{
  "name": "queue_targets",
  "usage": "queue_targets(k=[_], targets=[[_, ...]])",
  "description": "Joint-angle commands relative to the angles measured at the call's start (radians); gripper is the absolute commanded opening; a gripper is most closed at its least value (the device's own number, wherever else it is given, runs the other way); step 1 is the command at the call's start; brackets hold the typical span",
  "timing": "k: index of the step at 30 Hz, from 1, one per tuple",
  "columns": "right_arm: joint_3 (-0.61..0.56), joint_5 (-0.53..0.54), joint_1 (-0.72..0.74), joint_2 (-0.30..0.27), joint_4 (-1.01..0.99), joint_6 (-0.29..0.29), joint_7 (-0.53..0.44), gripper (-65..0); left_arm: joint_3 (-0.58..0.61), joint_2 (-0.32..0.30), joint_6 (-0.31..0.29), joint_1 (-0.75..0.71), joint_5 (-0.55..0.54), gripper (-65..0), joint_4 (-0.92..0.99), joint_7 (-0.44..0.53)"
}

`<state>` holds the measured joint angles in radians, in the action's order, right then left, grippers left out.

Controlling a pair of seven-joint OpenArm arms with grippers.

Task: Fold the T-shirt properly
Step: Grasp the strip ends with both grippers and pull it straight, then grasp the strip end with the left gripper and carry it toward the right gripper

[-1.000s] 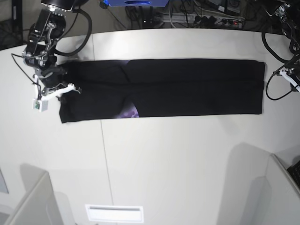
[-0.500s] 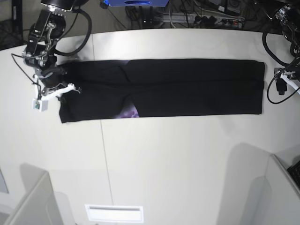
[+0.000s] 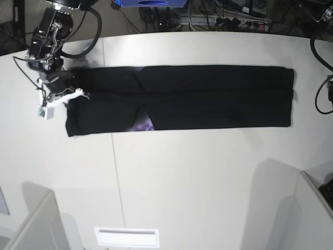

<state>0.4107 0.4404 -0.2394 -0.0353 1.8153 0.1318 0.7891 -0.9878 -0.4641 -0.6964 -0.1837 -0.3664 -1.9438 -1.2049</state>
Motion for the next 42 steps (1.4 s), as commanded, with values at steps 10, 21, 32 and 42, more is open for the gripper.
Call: queue_targets(k=[10, 21, 32, 42], targets=[[0.004, 0.010, 0.008, -0.010, 0.025, 0.006, -0.021, -65.0, -0.035, 0.029, -0.002, 0.000, -0.013, -30.6, 0.060, 0.058], [0.004, 0.010, -0.001, -0.010, 0.025, 0.006, -0.015, -65.0, -0.030, 0.081, -0.002, 0.077, 0.226, -65.0, 0.206, 0.064], [0.004, 0.010, -0.013, -0.008, 0.024, 0.006, -0.015, -65.0, -0.015, 0.081, -0.002, 0.111, 0.031, 0.0, 0.335, 0.066], [0.004, 0.010, -0.016, -0.005, 0.024, 0.006, -0.018, -65.0, 0.182, 0.143, -0.002, 0.155, 0.028, -1.8, 0.410, 0.161]])
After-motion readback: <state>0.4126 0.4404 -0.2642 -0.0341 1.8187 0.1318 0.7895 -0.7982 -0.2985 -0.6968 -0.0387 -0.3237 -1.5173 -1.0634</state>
